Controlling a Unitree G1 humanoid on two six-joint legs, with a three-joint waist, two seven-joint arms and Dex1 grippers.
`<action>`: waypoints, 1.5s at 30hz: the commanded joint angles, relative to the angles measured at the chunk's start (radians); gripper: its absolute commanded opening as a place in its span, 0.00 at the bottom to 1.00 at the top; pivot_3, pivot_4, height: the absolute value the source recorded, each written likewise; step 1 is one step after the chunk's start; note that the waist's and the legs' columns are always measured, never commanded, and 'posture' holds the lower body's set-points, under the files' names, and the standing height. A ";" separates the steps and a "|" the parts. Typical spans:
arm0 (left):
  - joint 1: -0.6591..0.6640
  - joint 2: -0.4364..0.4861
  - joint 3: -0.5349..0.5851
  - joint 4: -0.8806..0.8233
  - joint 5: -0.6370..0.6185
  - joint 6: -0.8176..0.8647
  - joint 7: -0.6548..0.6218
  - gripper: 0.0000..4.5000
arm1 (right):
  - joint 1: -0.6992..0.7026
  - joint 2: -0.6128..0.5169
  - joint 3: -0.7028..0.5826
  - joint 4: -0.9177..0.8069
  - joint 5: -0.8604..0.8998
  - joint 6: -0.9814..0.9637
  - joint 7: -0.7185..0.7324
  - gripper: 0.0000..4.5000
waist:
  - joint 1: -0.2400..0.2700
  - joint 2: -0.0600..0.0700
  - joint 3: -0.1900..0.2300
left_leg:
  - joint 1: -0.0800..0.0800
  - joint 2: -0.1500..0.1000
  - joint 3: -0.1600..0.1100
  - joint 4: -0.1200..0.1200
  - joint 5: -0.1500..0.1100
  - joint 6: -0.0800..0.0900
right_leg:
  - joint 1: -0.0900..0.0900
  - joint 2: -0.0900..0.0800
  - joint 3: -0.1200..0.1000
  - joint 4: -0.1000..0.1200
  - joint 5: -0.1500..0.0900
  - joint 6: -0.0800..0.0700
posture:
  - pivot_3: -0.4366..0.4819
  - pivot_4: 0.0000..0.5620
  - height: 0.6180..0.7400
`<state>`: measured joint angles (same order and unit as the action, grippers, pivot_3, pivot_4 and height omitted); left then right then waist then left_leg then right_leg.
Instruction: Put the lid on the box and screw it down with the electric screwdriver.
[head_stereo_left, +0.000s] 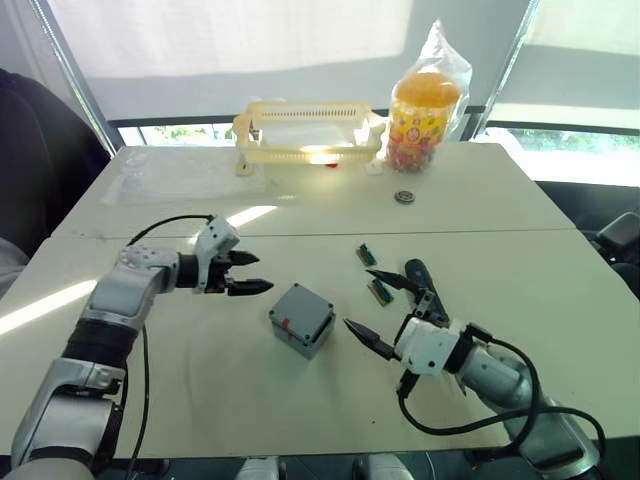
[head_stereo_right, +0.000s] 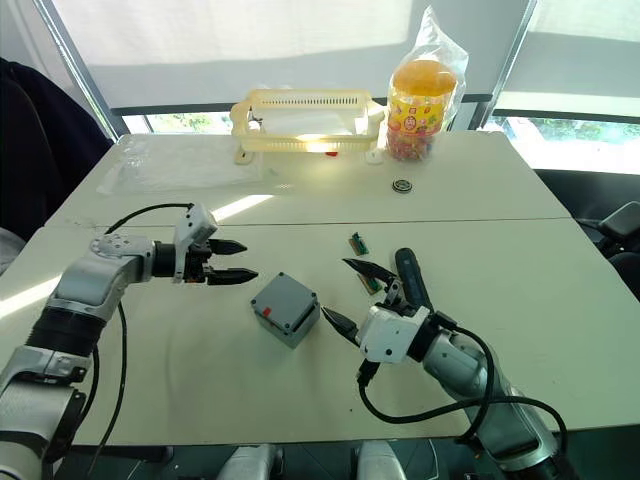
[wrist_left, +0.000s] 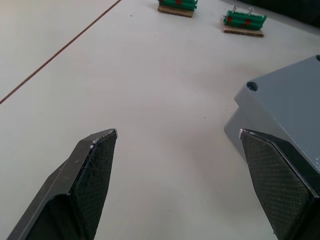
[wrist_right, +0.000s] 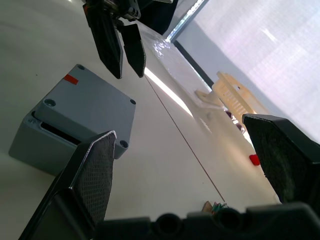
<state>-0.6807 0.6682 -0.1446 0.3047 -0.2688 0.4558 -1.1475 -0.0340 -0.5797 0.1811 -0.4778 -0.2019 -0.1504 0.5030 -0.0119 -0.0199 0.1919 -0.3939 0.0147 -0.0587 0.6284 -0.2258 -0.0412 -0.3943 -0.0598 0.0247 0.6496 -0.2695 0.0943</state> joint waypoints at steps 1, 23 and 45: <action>-0.009 -0.005 0.005 -0.005 0.018 -0.036 -0.003 0.90 | -0.004 0.013 -0.017 -0.055 0.024 0.027 0.012 0.99 | 0.000 0.000 0.000 | 0.000 0.000 0.000 0.000 0.000 0.000 | 0.000 0.000 0.000 0.000 0.000 0.000 | 0.48 0.27 1.00; 0.017 -0.037 0.006 -0.036 0.031 -0.032 -0.024 0.90 | -0.013 0.027 -0.005 -0.030 0.003 0.025 0.017 0.99 | -0.001 0.000 0.000 | 0.000 0.000 0.000 0.000 0.000 0.000 | 0.000 0.000 0.000 0.000 0.000 0.000 | 0.48 0.27 1.00; 0.041 0.000 0.022 -0.074 0.022 0.002 -0.049 0.90 | -0.017 0.032 0.014 0.037 -0.013 -0.021 0.041 0.99 | -0.001 0.000 0.000 | 0.000 0.000 0.000 -0.001 0.000 0.000 | -0.001 0.000 0.000 0.000 0.000 0.000 | 0.48 0.27 1.00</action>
<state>-0.6217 0.6523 -0.1455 0.2308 -0.2477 0.4728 -1.1934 -0.0555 -0.5353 0.2032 -0.4213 -0.2308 -0.1430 0.5326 -0.0131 -0.0198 0.1919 -0.3941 0.0148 -0.0586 0.6277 -0.2259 -0.0412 -0.3950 -0.0597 0.0247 0.6494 -0.2695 0.0945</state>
